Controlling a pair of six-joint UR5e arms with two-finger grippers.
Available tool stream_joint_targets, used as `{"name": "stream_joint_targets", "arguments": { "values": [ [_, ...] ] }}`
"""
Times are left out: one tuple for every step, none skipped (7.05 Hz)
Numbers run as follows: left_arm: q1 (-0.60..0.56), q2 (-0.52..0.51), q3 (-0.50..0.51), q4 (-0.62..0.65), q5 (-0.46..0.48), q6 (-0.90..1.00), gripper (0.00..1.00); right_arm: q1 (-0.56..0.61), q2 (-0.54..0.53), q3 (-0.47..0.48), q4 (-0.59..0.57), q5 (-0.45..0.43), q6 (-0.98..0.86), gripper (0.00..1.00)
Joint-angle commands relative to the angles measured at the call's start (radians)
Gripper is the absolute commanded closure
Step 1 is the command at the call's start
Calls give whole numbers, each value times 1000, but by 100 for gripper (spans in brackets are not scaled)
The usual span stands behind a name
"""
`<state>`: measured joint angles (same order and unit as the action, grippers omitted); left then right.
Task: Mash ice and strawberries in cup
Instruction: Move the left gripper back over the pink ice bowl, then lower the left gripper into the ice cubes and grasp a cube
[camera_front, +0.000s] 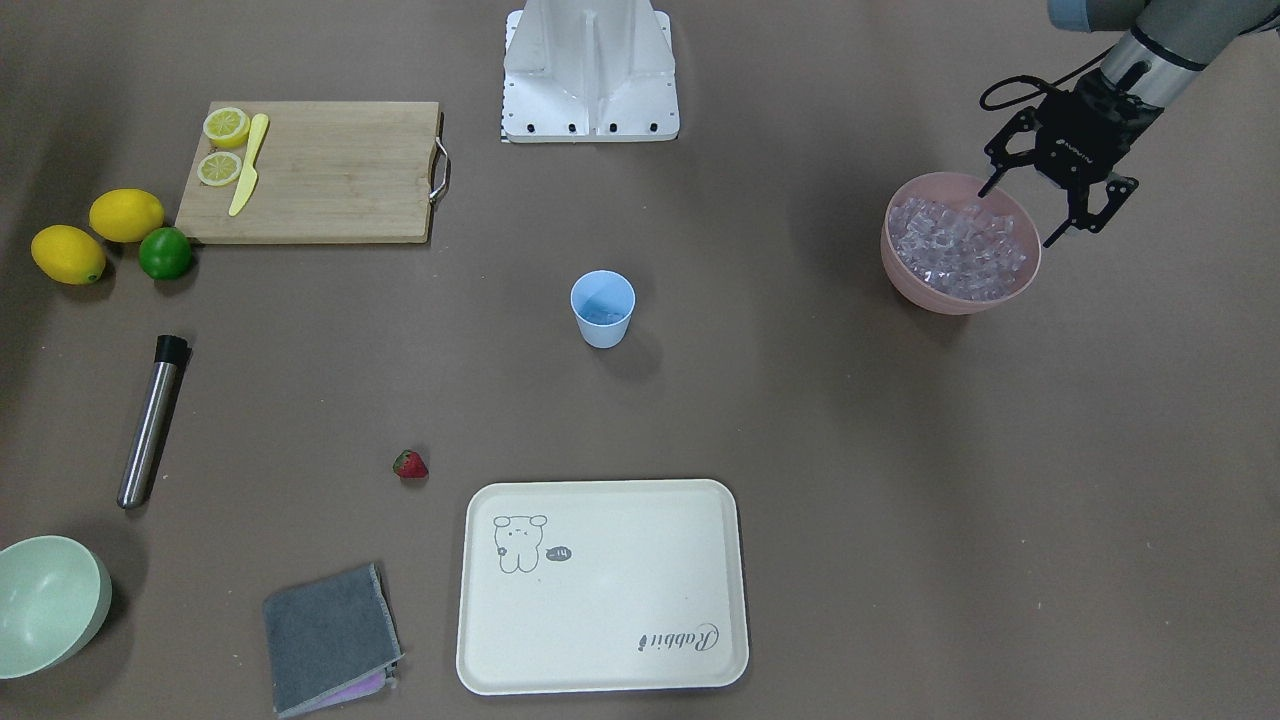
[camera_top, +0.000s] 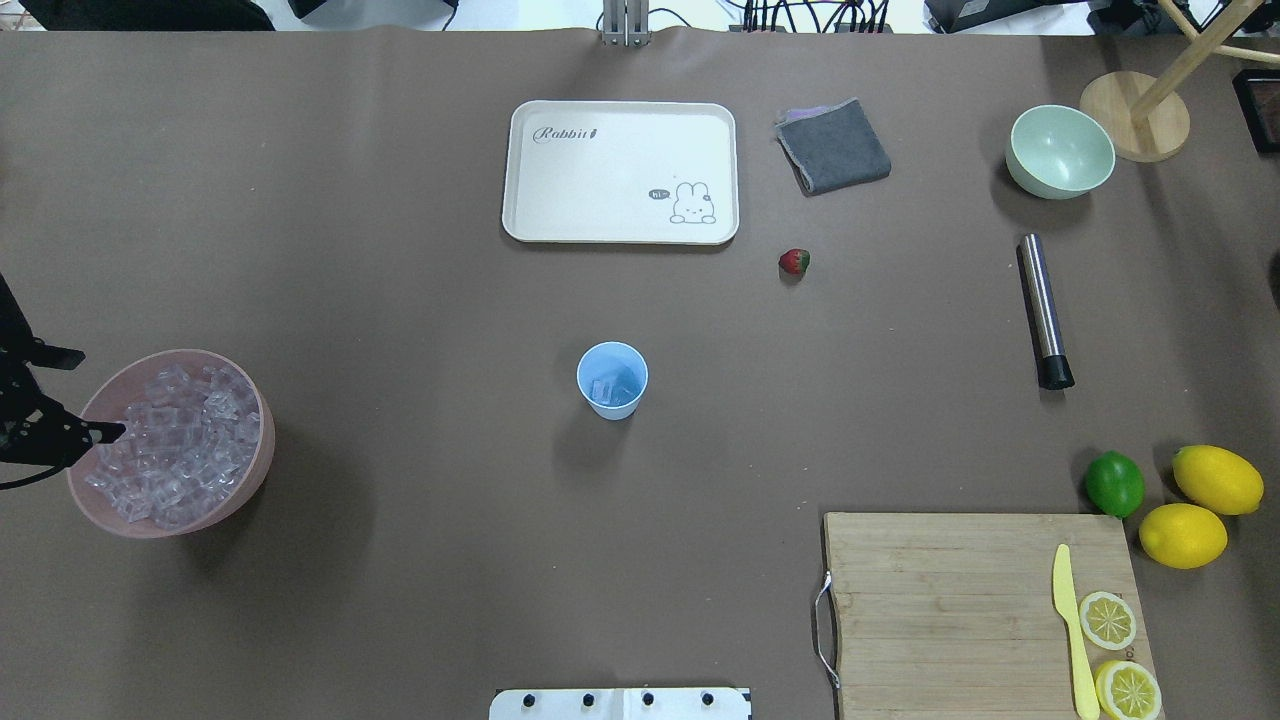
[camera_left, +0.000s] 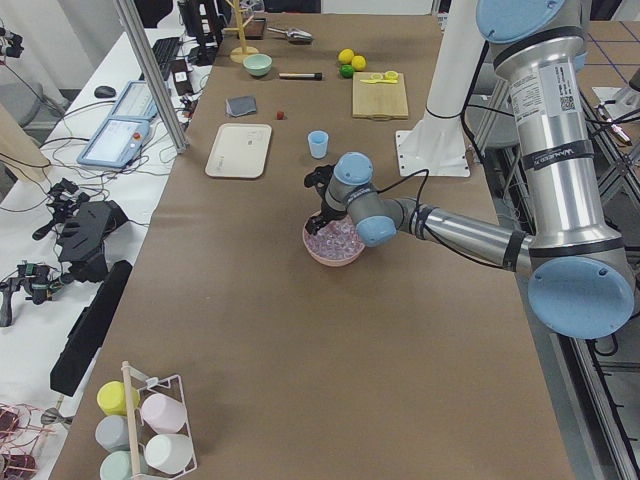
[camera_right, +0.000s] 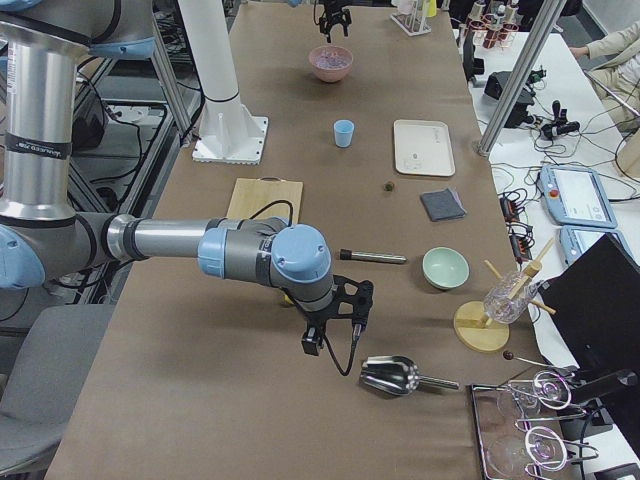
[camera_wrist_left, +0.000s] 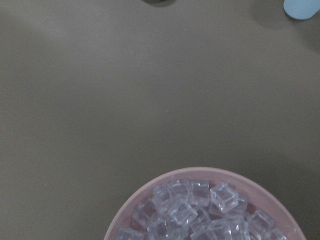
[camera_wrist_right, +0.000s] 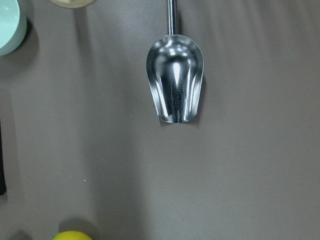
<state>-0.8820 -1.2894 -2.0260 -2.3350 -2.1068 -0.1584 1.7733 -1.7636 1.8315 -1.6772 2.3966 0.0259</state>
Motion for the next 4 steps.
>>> {"name": "stream_joint_targets", "arguments": {
  "values": [
    [11, 30, 9, -4, -7, 0, 2, 0, 3, -14, 1, 0, -7, 0],
    [47, 31, 18, -4, 7, 13, 3, 0, 3, -14, 2, 0, -7, 0],
    [52, 33, 21, -4, 7, 45, 3, 0, 3, -14, 2, -2, -9, 0],
    [52, 33, 26, -4, 7, 87, 9, 0, 6, -15, 1, -4, -7, 0]
  ]
}}
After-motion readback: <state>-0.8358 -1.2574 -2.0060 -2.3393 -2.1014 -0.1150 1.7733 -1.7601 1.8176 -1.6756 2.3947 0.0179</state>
